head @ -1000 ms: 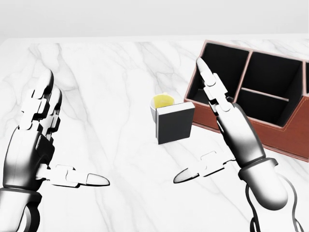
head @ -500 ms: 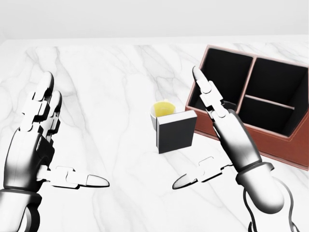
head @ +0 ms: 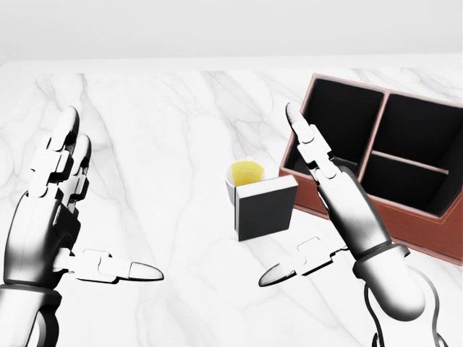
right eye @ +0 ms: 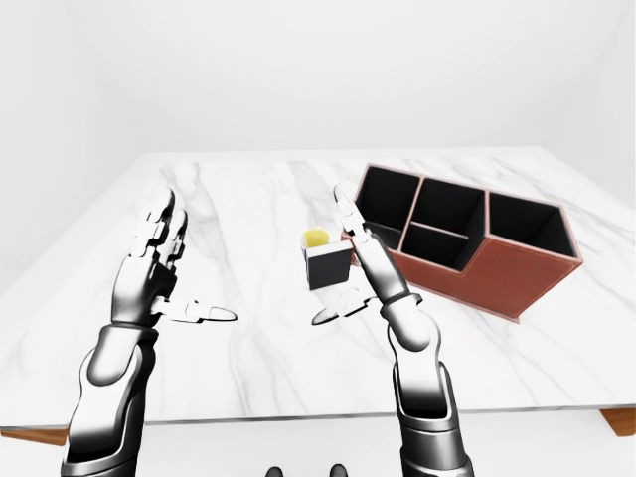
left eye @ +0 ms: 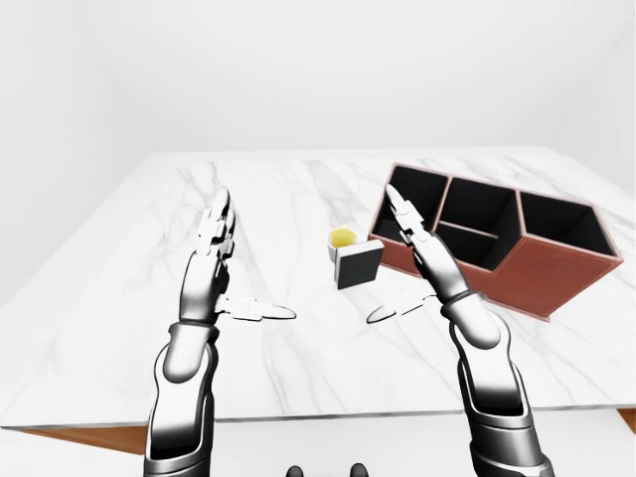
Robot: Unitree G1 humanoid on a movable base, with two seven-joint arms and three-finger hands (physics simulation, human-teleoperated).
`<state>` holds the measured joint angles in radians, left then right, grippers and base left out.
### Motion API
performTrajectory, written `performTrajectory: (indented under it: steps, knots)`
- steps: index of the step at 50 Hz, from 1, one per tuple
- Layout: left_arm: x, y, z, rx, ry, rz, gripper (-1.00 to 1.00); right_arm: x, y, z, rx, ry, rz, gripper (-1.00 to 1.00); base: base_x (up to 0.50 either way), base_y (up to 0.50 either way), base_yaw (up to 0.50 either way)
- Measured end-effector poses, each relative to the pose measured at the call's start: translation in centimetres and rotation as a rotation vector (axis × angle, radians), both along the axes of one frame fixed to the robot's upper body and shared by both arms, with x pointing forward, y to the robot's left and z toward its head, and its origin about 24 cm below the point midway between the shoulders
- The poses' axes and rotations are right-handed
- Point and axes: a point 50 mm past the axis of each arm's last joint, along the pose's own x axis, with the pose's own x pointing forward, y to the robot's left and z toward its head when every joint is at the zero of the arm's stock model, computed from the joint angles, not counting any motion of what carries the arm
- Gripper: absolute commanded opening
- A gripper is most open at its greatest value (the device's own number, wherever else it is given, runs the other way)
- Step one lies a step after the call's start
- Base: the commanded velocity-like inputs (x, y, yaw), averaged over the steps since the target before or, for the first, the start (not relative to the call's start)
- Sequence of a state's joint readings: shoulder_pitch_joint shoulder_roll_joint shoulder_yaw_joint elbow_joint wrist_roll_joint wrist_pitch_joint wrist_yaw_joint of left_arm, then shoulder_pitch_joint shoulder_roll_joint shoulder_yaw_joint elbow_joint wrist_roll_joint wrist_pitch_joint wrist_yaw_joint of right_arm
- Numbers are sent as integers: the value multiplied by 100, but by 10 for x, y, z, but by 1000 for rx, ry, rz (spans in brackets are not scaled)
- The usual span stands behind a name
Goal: Pick up the book and place it in the caddy.
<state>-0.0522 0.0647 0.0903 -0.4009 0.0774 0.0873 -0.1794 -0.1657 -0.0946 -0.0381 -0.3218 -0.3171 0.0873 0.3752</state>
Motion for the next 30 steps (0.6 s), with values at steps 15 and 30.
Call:
performTrajectory:
  steps: [15, 30]
  knots:
    - [-2, 0, 1, 0, -4, 4, 100, 0, 0, -1, 0, 6, 2, 100, 9, 0, 0]
    - [-2, 1, 0, 0, -2, 7, 100, 0, 1, -2, 2, 10, 2, 100, 8, 0, 0]
